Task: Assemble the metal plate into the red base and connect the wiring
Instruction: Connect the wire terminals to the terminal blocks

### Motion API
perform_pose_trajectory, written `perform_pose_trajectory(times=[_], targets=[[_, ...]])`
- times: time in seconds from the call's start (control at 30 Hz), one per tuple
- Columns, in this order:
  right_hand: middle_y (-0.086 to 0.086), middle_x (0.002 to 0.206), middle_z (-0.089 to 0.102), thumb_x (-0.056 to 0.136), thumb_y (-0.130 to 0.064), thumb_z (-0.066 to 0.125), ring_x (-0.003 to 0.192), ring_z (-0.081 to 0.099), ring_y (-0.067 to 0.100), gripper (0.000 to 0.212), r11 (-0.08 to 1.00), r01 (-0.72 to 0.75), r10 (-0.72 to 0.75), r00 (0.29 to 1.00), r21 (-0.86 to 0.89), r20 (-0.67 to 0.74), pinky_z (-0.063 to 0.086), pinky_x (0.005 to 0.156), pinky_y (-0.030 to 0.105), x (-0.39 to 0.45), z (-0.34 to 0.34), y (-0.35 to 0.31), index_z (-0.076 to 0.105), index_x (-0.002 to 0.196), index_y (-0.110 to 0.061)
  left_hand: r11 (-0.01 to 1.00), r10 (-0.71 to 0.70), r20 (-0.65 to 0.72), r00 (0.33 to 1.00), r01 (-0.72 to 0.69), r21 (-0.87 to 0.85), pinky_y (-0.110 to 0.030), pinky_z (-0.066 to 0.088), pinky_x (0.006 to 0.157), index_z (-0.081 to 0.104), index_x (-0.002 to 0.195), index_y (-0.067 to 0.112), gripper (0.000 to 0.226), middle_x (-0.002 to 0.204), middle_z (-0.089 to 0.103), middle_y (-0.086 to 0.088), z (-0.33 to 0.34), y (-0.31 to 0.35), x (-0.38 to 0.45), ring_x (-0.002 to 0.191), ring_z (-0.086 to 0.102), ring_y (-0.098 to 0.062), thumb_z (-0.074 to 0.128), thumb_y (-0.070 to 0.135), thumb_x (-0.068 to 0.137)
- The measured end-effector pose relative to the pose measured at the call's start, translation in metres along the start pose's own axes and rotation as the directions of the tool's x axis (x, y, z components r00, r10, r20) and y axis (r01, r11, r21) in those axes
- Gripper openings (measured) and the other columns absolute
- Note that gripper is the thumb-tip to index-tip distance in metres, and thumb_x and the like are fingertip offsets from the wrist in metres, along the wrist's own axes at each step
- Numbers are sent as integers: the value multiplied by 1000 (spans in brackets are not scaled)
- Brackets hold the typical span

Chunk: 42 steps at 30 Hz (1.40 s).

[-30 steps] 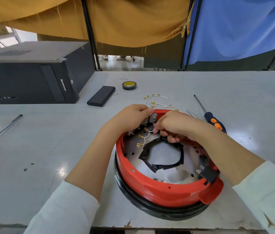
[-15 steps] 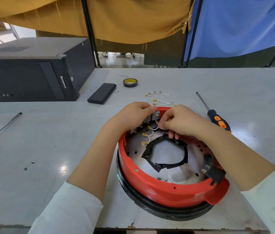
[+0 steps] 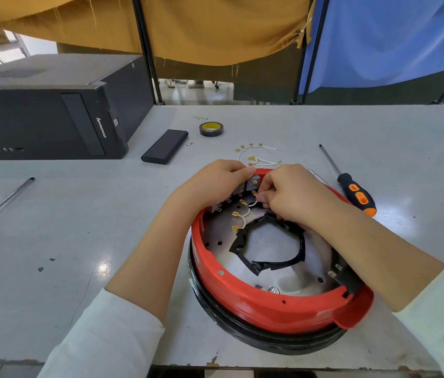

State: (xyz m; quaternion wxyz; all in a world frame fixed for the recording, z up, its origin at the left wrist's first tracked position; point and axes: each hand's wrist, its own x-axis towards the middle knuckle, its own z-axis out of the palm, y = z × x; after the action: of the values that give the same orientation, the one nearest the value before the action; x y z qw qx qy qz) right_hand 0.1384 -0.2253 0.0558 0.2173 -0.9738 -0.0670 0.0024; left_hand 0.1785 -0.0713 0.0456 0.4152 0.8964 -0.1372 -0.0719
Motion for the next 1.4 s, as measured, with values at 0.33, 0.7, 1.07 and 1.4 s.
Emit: perform_pose_trajectory(times=[0.33,0.7,1.07,1.4], targets=[[9,86,70,89,-4,58,76,66,28,30,991,-108,106,994,84,33,56,78,43,-3,-1,-6,57,65,-22,1000,3,13,1000,-3,24,-15,38,69,70,109,19,35,115,69,-12,-1,2,0,90,56,-15,47,44,100],[5,91,69,90,-21,60,77,61,23,10,999,-27,26,999,-39,-33,52,73,34,-6,-2,-7,68,84,-19,998,7,-25,1000,-6,60,-22,38,63,71,107,20,36,78,62,-3,0,4,-2,67,51,-9,48,45,99],[-5,93,63,91,-43,51,98,55,20,22,937,115,-154,984,-331,-92,31,88,40,-8,6,-22,65,93,-27,999,1,-21,1000,0,36,-23,37,60,65,72,29,32,67,57,6,-1,9,-5,62,47,-7,51,43,97],[-14,66,49,85,-40,58,81,46,14,27,980,54,-77,991,-194,-113,28,85,40,-5,12,-13,52,60,-29,1000,-31,-19,999,31,6,-33,48,88,74,97,18,34,104,71,-14,-1,12,-9,94,64,-26,52,44,97]])
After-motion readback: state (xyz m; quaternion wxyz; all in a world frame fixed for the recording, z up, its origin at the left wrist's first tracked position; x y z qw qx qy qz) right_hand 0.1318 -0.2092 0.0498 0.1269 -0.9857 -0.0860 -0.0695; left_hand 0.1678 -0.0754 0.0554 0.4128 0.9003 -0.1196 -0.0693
